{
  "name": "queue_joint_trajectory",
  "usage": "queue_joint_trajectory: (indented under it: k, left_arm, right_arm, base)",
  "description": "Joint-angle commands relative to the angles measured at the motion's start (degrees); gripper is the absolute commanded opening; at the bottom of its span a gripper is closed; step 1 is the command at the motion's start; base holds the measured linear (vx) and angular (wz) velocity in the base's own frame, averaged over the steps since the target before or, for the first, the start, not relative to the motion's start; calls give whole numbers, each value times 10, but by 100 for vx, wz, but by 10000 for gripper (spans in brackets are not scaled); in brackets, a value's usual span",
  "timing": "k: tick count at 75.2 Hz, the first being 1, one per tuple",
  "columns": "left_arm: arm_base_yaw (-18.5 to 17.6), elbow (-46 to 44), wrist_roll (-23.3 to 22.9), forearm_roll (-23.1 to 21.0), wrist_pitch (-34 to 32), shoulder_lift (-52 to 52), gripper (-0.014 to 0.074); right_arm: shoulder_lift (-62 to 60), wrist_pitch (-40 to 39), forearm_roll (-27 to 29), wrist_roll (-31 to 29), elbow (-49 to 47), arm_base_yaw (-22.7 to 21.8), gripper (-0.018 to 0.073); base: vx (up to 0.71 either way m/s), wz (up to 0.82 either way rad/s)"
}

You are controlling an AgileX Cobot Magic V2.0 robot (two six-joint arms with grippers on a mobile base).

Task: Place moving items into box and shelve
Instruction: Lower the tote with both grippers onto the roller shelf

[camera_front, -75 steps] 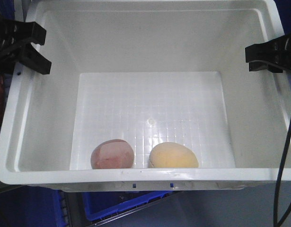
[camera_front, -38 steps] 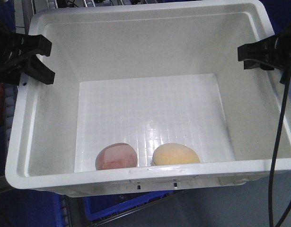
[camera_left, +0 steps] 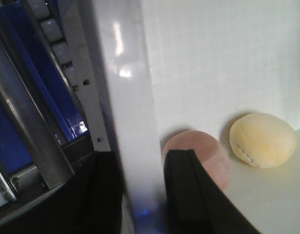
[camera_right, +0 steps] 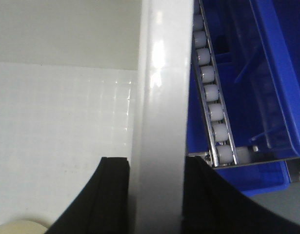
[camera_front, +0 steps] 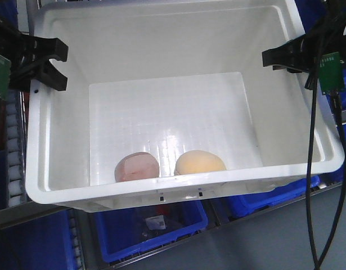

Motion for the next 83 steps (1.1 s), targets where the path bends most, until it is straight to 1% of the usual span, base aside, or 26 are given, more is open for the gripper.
queue_joint_trajectory:
  k: [1, 14, 22, 28, 34, 45, 50, 56, 60, 64, 70, 76, 83]
  left_arm:
    - [-7, -24, 6, -94, -83, -5, 34]
    - [-7, -24, 6, -79, -128, 10, 42]
    - [-7, -24, 6, -70, -171, 10, 43]
    - [-7, -24, 6, -51, -206, 10, 46]
    - [-7, -24, 6, -39, -225, 10, 48]
    - [-7, -24, 6, -37, -247, 15, 52]
    - [-7, -24, 6, -36, -263, 19, 54]
    - [-7, -24, 6, -36, -282, 24, 56]
    - [-7, -24, 6, -36, -291, 26, 57]
    - [-7, -24, 6, -35, -300, 26, 57]
    - [-7, -24, 6, -31, -323, 26, 58]
    - [-7, -24, 6, -3, -341, 26, 59]
    - [-7, -24, 6, 28, -347, 26, 61]
  right_arm:
    - [-9, -122, 71, -42, -24, 8, -4]
    - [27, -160, 137, -116, -24, 8, -4]
    - [50, -185, 182, -179, -25, 8, -4]
    - [65, -209, 216, -238, -26, 8, -4]
    - [77, -237, 250, -295, -26, 8, -4]
    - [99, -294, 323, -387, -26, 8, -4]
    - [113, -327, 353, -447, -34, 14, -3]
    - [134, -331, 377, -513, -65, 19, -3]
    - [152, -329, 394, -540, -91, 26, -3]
    - [171, -327, 413, -551, -116, 29, -3]
    - [201, -327, 437, -552, -157, 35, -3]
    - [231, -322, 441, -553, -187, 42, -3]
    - [251, -308, 440, -550, -207, 42, -1]
  base:
    - [0, 0]
    - [0, 0]
    - [0, 0]
    - [0, 0]
    - [0, 0]
    - [0, 0]
    - [0, 0]
    - [0, 0]
    - [0, 0]
    - [0, 0]
    - [0, 0]
    - [0, 0]
    - [0, 0]
